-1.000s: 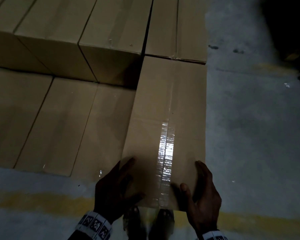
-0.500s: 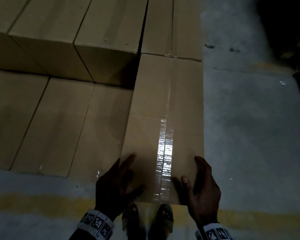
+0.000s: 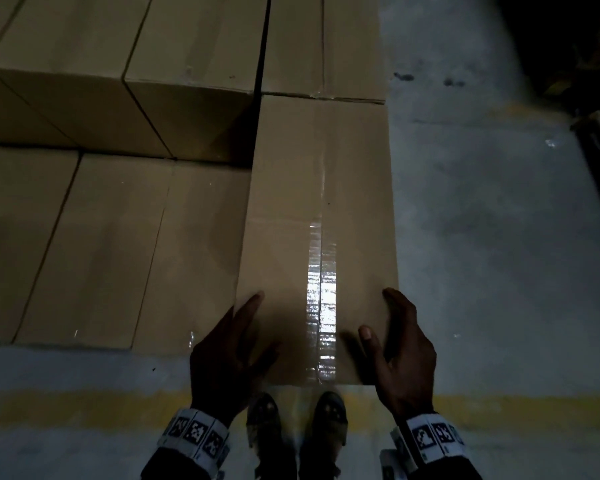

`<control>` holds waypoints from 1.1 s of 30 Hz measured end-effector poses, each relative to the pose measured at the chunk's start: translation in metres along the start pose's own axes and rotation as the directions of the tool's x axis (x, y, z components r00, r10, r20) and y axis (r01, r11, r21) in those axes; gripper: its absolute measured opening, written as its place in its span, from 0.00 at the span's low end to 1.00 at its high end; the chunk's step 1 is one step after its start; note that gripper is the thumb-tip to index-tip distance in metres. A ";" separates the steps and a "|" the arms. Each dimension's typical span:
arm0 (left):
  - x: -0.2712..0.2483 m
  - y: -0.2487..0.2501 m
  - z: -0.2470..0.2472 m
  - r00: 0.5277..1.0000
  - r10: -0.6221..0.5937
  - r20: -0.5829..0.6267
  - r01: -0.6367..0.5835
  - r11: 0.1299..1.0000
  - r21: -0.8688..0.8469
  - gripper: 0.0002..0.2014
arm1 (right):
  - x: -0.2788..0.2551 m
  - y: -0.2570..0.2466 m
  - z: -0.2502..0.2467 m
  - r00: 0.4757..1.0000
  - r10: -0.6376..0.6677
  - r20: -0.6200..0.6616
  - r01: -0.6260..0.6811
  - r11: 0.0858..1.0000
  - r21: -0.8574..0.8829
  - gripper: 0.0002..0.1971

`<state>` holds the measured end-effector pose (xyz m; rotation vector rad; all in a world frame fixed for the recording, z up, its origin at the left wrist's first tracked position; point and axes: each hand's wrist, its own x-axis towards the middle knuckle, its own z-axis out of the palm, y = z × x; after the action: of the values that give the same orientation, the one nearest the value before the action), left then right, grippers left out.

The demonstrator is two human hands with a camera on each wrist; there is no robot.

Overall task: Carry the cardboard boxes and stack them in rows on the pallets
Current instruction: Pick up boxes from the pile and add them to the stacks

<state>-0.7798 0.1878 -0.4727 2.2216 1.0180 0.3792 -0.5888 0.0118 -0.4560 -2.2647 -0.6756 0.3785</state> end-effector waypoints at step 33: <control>-0.048 -0.099 0.127 0.543 -0.752 0.375 0.622 0.060 -0.781 0.13 | -0.026 0.131 0.117 0.563 0.691 0.453 -0.748 0.193 0.635 0.24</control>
<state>-0.8039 0.1432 -0.6329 0.5765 1.4102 0.4403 -0.6165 -0.0150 -0.6292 -1.4924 0.6045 0.9947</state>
